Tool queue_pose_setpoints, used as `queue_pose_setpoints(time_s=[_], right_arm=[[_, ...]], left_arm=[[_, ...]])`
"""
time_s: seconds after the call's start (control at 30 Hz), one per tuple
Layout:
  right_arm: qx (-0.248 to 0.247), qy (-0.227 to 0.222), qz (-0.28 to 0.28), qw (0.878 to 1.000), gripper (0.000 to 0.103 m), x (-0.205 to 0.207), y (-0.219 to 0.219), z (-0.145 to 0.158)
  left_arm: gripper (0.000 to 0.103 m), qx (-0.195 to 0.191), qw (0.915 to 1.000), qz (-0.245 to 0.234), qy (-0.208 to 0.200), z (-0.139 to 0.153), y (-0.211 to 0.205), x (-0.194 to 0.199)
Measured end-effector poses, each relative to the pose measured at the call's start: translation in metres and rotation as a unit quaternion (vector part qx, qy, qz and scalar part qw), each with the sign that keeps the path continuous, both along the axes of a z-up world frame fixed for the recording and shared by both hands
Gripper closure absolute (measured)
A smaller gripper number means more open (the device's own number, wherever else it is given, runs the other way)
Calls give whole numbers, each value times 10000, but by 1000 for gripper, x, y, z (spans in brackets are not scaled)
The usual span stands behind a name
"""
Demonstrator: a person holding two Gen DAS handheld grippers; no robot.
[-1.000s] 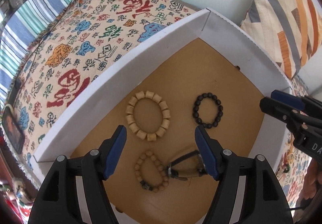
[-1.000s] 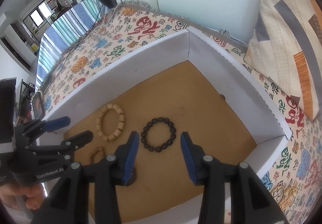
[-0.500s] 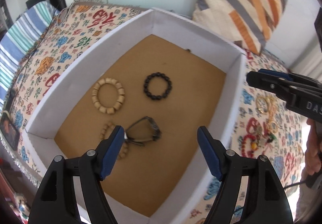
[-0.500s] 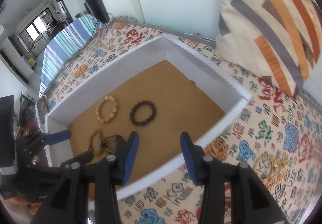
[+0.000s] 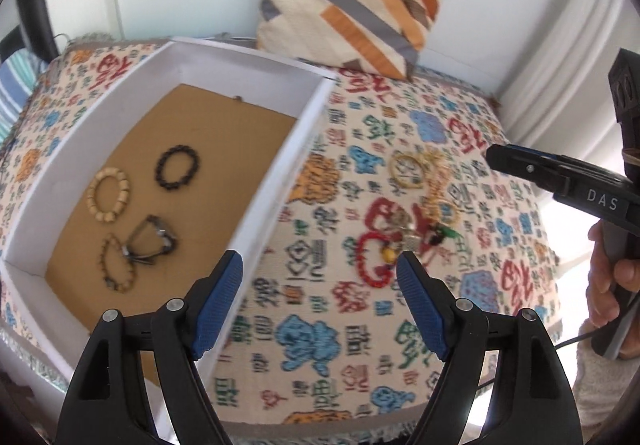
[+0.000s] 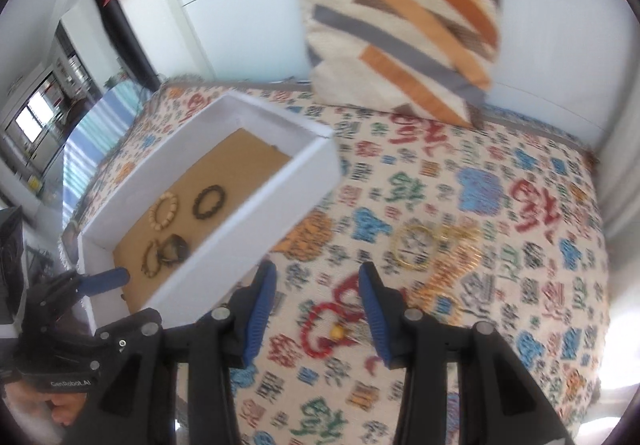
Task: Organize jewelry
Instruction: 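Move both tools back over the remaining jewelry, then grasp the red bead bracelet with the left tool while the right tool grasps the silver filigree pendant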
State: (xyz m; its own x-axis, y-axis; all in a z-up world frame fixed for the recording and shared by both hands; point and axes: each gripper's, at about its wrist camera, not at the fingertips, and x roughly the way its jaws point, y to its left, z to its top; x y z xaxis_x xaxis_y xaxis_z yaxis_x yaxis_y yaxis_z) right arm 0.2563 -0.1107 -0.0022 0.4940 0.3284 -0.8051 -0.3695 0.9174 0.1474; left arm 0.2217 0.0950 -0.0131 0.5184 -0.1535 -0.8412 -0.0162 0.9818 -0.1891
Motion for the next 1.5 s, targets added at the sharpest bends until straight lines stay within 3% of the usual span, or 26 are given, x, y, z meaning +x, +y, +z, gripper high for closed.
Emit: queue_pose_setpoints(time_s=[0.33,0.53,1.07,1.5], right_arm=[[195,93,-887,9958,59,-37,-103,-17],[372,319,-1093,9928,59,-58,-131,-40],[372,966,-991,9897,59,-73,-115,-100],[295,1145,-1063,9873,59,-59,-113,-122]], left_arm=[[22,109,9991,-341,215,-17,-38,2],[22,211,9978,-498,395,-37,-44,-3],[22,427,9917,-878,841,-86,-58,-16],[22,402,9897,-801,1113,-111,-61,2]])
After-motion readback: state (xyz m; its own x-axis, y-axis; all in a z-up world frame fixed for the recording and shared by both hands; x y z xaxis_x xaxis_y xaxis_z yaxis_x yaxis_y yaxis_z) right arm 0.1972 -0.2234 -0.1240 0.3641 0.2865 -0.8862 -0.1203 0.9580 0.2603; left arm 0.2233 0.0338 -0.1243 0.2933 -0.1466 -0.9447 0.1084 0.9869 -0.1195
